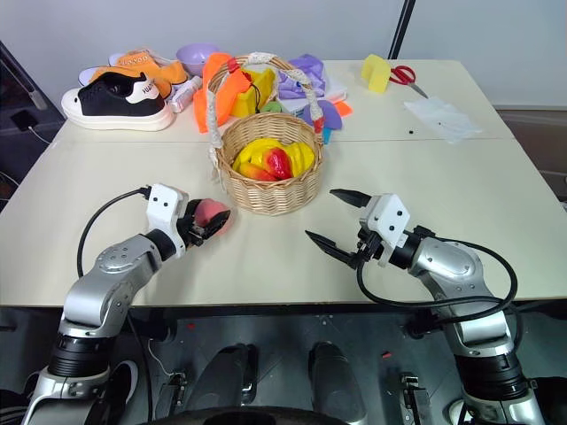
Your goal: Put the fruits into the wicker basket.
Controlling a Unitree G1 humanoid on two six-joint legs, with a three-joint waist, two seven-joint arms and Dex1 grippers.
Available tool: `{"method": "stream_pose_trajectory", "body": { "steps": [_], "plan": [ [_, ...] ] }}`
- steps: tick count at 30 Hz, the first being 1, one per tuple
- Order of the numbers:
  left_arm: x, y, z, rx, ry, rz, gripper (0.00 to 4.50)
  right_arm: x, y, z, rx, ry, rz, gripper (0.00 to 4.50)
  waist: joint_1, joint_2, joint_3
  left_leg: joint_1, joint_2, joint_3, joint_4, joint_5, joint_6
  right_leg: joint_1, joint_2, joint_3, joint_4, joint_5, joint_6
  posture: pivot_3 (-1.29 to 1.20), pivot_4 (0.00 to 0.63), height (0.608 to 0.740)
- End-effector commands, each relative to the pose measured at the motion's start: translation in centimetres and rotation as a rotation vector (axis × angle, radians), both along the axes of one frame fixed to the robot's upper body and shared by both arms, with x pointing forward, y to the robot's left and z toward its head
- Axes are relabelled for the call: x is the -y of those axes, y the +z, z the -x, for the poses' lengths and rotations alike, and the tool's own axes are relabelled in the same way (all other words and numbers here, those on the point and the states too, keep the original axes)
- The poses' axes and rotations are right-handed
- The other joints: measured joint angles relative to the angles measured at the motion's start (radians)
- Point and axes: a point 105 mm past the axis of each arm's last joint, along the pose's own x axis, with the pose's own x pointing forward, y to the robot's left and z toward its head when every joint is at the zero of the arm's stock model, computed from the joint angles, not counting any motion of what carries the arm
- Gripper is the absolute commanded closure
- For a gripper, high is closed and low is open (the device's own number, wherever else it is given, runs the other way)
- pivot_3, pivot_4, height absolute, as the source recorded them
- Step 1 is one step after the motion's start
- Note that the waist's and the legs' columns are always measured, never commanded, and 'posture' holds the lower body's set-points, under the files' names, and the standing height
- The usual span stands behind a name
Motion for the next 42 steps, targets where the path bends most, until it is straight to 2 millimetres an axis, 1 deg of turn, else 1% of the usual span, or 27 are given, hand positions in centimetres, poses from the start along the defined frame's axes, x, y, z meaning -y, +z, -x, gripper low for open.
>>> {"method": "stream_pose_trajectory", "body": {
  "steps": [1, 2, 7, 11, 12, 14, 15, 17, 19, 21, 23, 24, 26, 27, 30, 35, 38, 39, 42],
  "plan": [
    [0.2, 1.9, 0.3, 0.05, -0.013, 0.075, 1.3, 0.5, 0.8, -0.1, 0.034, -0.013, -0.01, 0.0, 0.0, 0.0, 0.0, 0.0, 0.0, 0.0, 0.0, 0.0, 0.0, 0.0, 0.0, 0.0, 0.0, 0.0, 0.0, 0.0, 0.15, 0.74],
    [0.5, 2.7, 0.5, 0.079, -0.033, 0.085, 1.3, 0.5, 0.9, -0.2, 0.033, -0.017, -0.023, 0.0, 0.0, 0.0, 0.0, 0.0, 0.0, 0.0, 0.0, 0.0, 0.0, 0.0, 0.0, 0.0, 0.0, 0.0, 0.0, 0.0, 0.15, 0.74],
    [1.1, 8.1, 1.3, 0.203, -0.128, 0.197, 1.3, 1.0, 1.7, -0.8, 0.03, -0.064, -0.106, 0.0, 0.002, -0.001, 0.0, 0.0, 0.0, -0.001, 0.0, 0.0, 0.0, 0.0, 0.0, 0.0, 0.0, 0.0, 0.0, 0.0, 0.15, 0.74],
    [2.5, 12.1, 0.4, 0.298, -0.175, 0.234, 1.3, 0.9, 2.5, -1.4, 0.044, -0.082, -0.151, 0.0, 0.002, -0.001, 0.001, 0.0, -0.001, -0.001, 0.002, 0.0, 0.0, 0.001, 0.0, 0.0, 0.0, 0.0, 0.0, 0.0, 0.15, 0.74],
    [3.0, 13.1, 0.1, 0.311, -0.185, 0.277, 1.3, 0.9, 2.6, -1.6, 0.053, -0.088, -0.153, 0.0, 0.002, -0.001, 0.001, 0.0, -0.001, -0.001, 0.002, 0.0, 0.0, 0.001, 0.0, 0.0, 0.0, 0.0, 0.0, 0.0, 0.15, 0.74],
    [4.2, 14.3, -1.0, 0.337, -0.186, 0.311, 1.3, 1.0, 3.2, -1.9, 0.062, -0.106, -0.188, 0.0, 0.002, -0.001, 0.001, 0.0, -0.002, -0.002, 0.002, 0.0, 0.0, 0.002, 0.0, 0.0, 0.0, 0.0, 0.001, 0.0, 0.15, 0.74],
    [4.8, 14.4, -1.7, 0.336, -0.184, 0.324, 1.3, 1.1, 3.4, -2.1, 0.064, -0.113, -0.208, 0.0, 0.002, -0.001, 0.001, 0.0, -0.002, -0.002, 0.002, 0.0, 0.0, 0.002, 0.0, 0.0, 0.0, 0.001, 0.004, 0.0, 0.15, 0.74],
    [6.4, 14.0, -3.2, 0.343, -0.17, 0.285, 1.3, 1.2, 3.5, -2.3, 0.066, -0.128, -0.217, 0.0, 0.002, -0.001, 0.001, 0.0, -0.003, -0.002, 0.002, 0.0, 0.0, 0.002, 0.0, 0.0, 0.0, 0.001, 0.005, 0.0, 0.15, 0.74],
    [8.0, 13.4, -3.7, 0.342, -0.197, 0.26, 1.3, 1.1, 3.4, -2.5, 0.077, -0.133, -0.191, 0.0, 0.001, -0.001, 0.001, 0.0, -0.003, -0.002, 0.002, 0.0, 0.0, 0.002, 0.0, 0.0, 0.0, 0.001, 0.005, 0.0, 0.15, 0.74],
    [8.7, 12.8, -4.7, 0.337, -0.175, 0.232, 1.3, 1.0, 3.6, -2.5, 0.081, -0.136, -0.199, 0.0, 0.0, -0.001, 0.001, 0.0, -0.003, -0.002, 0.001, 0.0, 0.0, 0.002, 0.0, 0.0, 0.0, 0.001, 0.005, 0.0, 0.15, 0.74],
    [8.9, 12.6, -5.3, 0.322, -0.16, 0.255, 1.3, 1.0, 3.7, -2.4, 0.084, -0.145, -0.202, 0.0, -0.002, -0.001, 0.001, 0.0, -0.003, -0.002, 0.001, 0.0, 0.0, 0.001, 0.0, 0.0, 0.0, 0.001, 0.006, 0.0, 0.15, 0.74],
    [9.0, 12.5, -5.3, 0.321, -0.167, 0.262, 1.0, 1.0, 3.7, -2.4, 0.085, -0.147, -0.202, 0.0, -0.003, -0.001, 0.001, 0.0, -0.003, -0.002, 0.001, 0.0, 0.0, 0.001, 0.0, 0.0, 0.001, 0.001, 0.006, 0.0, 0.15, 0.74],
    [8.9, 12.6, -5.5, 0.344, -0.152, 0.243, 0.24, 1.0, 3.6, -2.4, 0.083, -0.149, -0.197, 0.0, -0.002, -0.001, 0.001, 0.0, -0.003, -0.002, 0.001, 0.0, 0.0, 0.001, 0.001, 0.0, 0.001, 0.001, 0.006, 0.0, 0.15, 0.74],
    [8.9, 12.7, -5.5, 0.351, -0.151, 0.236, 0.04, 1.0, 3.6, -2.4, 0.081, -0.15, -0.196, 0.0, -0.002, -0.001, 0.001, 0.0, -0.003, -0.002, 0.0, 0.0, 0.0, 0.001, 0.001, 0.0, 0.001, 0.001, 0.006, 0.0, 0.15, 0.74],
    [9.3, 13.2, -4.5, 0.382, -0.216, 0.249, 0.04, 1.0, 3.6, -2.4, 0.077, -0.153, -0.197, 0.0, 0.0, -0.001, 0.001, 0.0, -0.003, -0.002, 0.001, 0.0, 0.0, 0.001, 0.0, 0.0, 0.001, 0.001, 0.006, 0.0, 0.15, 0.74],
    [7.6, 13.4, -1.5, 0.412, -0.295, 0.247, 0.04, 1.2, 3.8, -3.0, 0.083, -0.171, -0.207, 0.0, -0.005, -0.001, 0.001, 0.0, -0.002, -0.002, 0.0, 0.0, 0.0, 0.001, 0.0, 0.0, 0.001, 0.001, 0.006, 0.0, 0.15, 0.74],
    [5.3, 12.0, 0.6, 0.389, -0.305, 0.195, 0.04, 2.2, 4.3, -4.1, 0.103, -0.254, -0.246, 0.0, -0.008, -0.001, 0.001, 0.0, -0.002, -0.002, 0.0, 0.0, 0.0, 0.001, 0.001, 0.0, 0.001, 0.001, 0.005, 0.0, 0.15, 0.74],
    [4.8, 11.7, 1.2, 0.386, -0.314, 0.18, 0.04, 2.3, 4.4, -4.3, 0.103, -0.265, -0.258, 0.0, -0.008, -0.001, 0.001, 0.0, -0.001, -0.002, 0.0, 0.0, 0.0, 0.001, 0.001, 0.0, 0.002, 0.001, 0.005, 0.0, 0.15, 0.74],
    [0.7, 9.7, 2.9, 0.338, -0.259, 0.12, 0.04, 2.2, 4.2, -4.5, 0.091, -0.274, -0.271, 0.0, -0.005, -0.001, 0.001, 0.0, -0.001, -0.002, 0.0, 0.0, 0.0, 0.001, 0.001, 0.0, 0.002, -0.001, 0.002, 0.0, 0.15, 0.74]
  ]
}}
